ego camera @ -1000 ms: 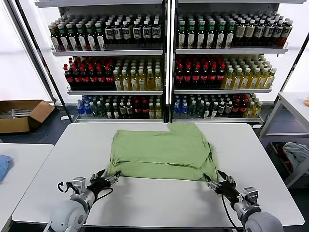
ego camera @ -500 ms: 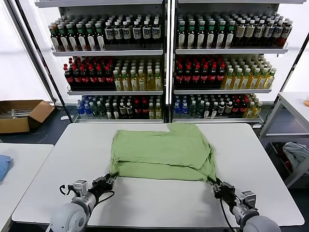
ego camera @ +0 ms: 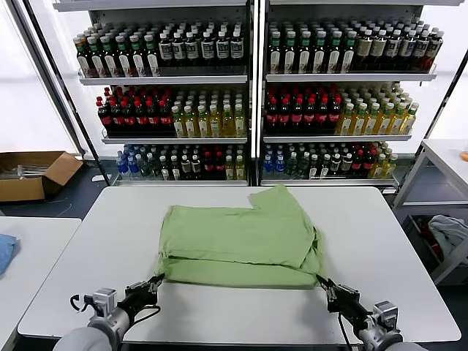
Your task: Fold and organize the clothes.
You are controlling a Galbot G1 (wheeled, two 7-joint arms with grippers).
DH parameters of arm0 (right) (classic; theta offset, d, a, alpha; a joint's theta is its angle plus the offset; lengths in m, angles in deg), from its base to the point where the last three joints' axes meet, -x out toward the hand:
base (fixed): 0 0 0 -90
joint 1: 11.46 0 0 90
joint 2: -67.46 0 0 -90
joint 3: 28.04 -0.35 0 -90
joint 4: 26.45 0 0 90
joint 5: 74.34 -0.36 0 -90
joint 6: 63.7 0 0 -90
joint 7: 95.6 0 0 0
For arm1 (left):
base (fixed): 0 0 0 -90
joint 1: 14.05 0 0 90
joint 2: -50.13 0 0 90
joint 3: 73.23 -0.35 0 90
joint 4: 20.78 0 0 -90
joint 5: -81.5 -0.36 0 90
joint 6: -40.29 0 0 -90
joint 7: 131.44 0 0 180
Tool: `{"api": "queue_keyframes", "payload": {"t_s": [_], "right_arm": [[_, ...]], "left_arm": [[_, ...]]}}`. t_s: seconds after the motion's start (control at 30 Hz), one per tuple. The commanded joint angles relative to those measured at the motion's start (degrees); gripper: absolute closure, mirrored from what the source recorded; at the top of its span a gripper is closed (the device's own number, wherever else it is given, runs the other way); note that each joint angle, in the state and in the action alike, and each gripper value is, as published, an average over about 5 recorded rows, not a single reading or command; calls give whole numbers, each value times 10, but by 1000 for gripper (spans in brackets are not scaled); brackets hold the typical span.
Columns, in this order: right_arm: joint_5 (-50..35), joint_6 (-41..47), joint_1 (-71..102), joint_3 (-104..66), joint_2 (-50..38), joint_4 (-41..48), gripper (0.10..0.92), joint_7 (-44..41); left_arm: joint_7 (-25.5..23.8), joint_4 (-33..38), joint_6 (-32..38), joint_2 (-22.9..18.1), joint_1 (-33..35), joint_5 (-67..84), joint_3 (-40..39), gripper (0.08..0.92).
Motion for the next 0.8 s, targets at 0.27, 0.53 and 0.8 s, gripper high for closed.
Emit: {"api": "queue_keyframes", "payload": {"t_s": [0.27,0.53,0.8], "right_arm": [[49,-24,155,-27,24,-90,910,9],[22,-19,135,-32,19,-98,717,41],[-105,-31,-10,-43,-20,-76,492,60]], "left_arm": [[-1,151,0,-63,237,-56,88,916],[11,189,0,-76,252,-78,103,801],[0,153,0,-39,159,-68,121,567]]}}
